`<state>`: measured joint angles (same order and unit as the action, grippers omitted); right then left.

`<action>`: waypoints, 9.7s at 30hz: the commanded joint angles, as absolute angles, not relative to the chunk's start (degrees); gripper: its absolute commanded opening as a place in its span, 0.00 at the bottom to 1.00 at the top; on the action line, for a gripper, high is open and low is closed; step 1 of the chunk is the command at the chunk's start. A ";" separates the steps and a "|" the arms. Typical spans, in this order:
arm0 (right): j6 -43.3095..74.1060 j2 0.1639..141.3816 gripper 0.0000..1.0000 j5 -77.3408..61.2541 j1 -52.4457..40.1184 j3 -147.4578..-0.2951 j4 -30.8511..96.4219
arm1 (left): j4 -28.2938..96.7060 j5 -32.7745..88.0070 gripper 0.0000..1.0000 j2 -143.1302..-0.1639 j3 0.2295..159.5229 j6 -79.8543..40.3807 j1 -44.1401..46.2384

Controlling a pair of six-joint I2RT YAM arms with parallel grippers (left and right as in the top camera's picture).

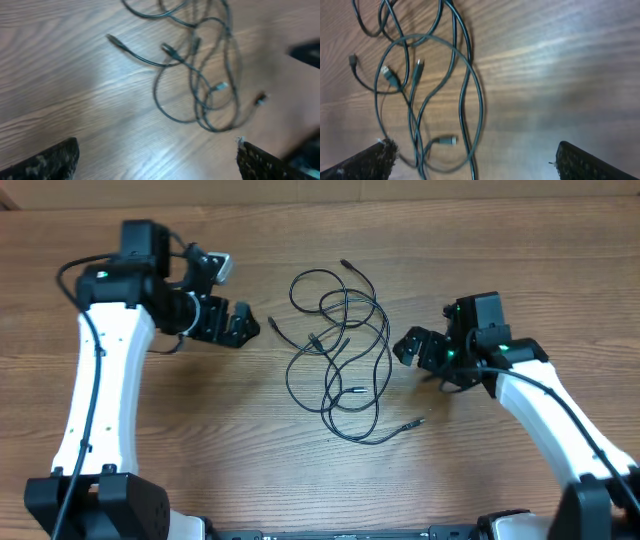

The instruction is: Untangle cables

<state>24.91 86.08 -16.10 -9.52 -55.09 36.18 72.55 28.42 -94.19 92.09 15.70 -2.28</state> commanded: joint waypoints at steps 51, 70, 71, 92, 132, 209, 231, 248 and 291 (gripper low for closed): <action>15.18 106.76 0.53 -27.77 -20.27 -55.55 15.44 | 64.20 27.62 1.00 -73.52 64.64 12.62 -8.97; 17.93 106.74 0.04 -34.85 -18.22 -59.05 18.20 | 64.20 27.62 1.00 -73.52 64.64 12.62 -8.97; 17.91 106.74 0.04 -34.83 -17.89 -59.44 18.63 | 64.20 27.62 1.00 -73.52 64.64 12.62 -8.97; 8.16 106.74 0.85 -31.57 -14.39 -60.18 18.11 | 64.20 27.62 1.00 -73.52 64.64 12.62 -8.97; 9.61 106.78 0.64 -32.75 -18.33 -60.07 20.18 | 64.20 27.62 1.00 -73.52 64.64 12.62 -8.97; -3.60 71.68 0.04 67.44 -22.26 -118.54 48.03 | 64.20 27.64 1.00 -73.52 64.64 12.62 -8.97; 24.84 88.90 0.04 33.39 35.07 -118.37 74.30 | 64.20 27.62 1.00 -73.52 64.64 12.64 -8.97; 31.31 107.83 0.04 -0.64 62.15 -109.38 80.34 | 64.20 27.62 1.00 -73.52 64.64 12.64 -8.97; 10.15 100.03 1.00 -32.10 68.16 -83.22 73.47 | 64.20 27.62 1.00 -73.52 64.64 12.64 -8.97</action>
<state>11.75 106.72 -32.53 68.12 -83.42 73.08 64.40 27.59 -73.41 64.95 13.43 -8.99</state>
